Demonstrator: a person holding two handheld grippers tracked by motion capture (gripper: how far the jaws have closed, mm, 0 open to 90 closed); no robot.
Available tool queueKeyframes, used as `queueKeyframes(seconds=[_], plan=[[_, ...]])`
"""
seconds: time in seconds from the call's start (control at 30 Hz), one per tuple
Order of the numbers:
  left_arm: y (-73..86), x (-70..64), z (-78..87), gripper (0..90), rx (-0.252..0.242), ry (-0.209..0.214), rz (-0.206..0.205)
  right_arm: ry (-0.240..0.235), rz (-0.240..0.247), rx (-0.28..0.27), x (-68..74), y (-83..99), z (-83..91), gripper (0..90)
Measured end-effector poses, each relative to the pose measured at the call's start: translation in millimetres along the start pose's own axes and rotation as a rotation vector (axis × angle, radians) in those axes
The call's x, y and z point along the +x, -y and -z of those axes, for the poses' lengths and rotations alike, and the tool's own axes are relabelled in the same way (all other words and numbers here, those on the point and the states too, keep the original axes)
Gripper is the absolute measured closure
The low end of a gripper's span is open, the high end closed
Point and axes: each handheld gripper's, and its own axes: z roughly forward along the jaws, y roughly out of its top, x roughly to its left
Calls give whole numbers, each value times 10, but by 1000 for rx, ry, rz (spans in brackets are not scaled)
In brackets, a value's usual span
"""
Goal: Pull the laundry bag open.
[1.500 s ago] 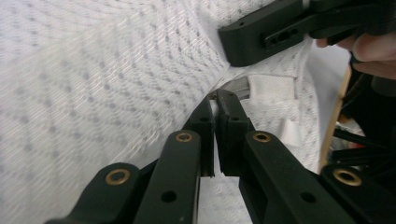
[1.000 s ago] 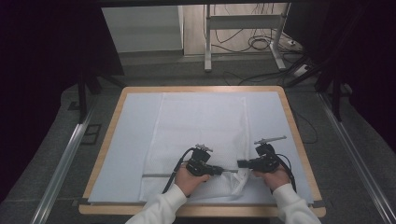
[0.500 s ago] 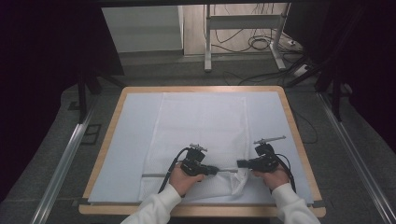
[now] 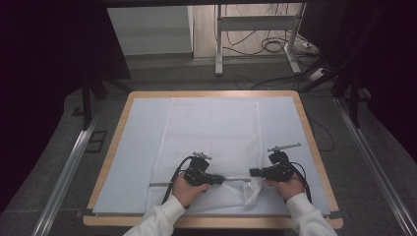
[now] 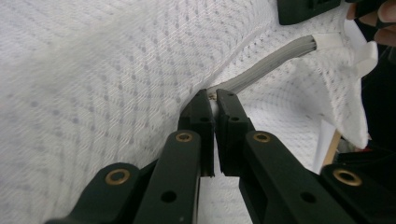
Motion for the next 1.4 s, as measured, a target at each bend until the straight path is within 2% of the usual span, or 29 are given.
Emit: queueKeyframes(seconds=[0.53, 0.73, 0.9, 1.17, 1.27, 1.4], plan=[[44, 55, 62, 870, -15, -8, 15, 0, -6, -4, -17, 7, 7, 885], [59, 105, 107, 870, -32, -12, 40, -5, -14, -6, -27, 10, 16, 885], [75, 124, 126, 870, -27, -24, 33, -2, -13, -5, -26, 11, 16, 885], [123, 168, 171, 869, -30, -14, 56, -8, -20, -10, -33, 15, 28, 885], [138, 182, 194, 870, -30, -26, 49, -10, -21, -11, -34, 15, 32, 884], [162, 208, 224, 870, -40, -33, 66, -6, -20, -13, -42, 16, 35, 885]])
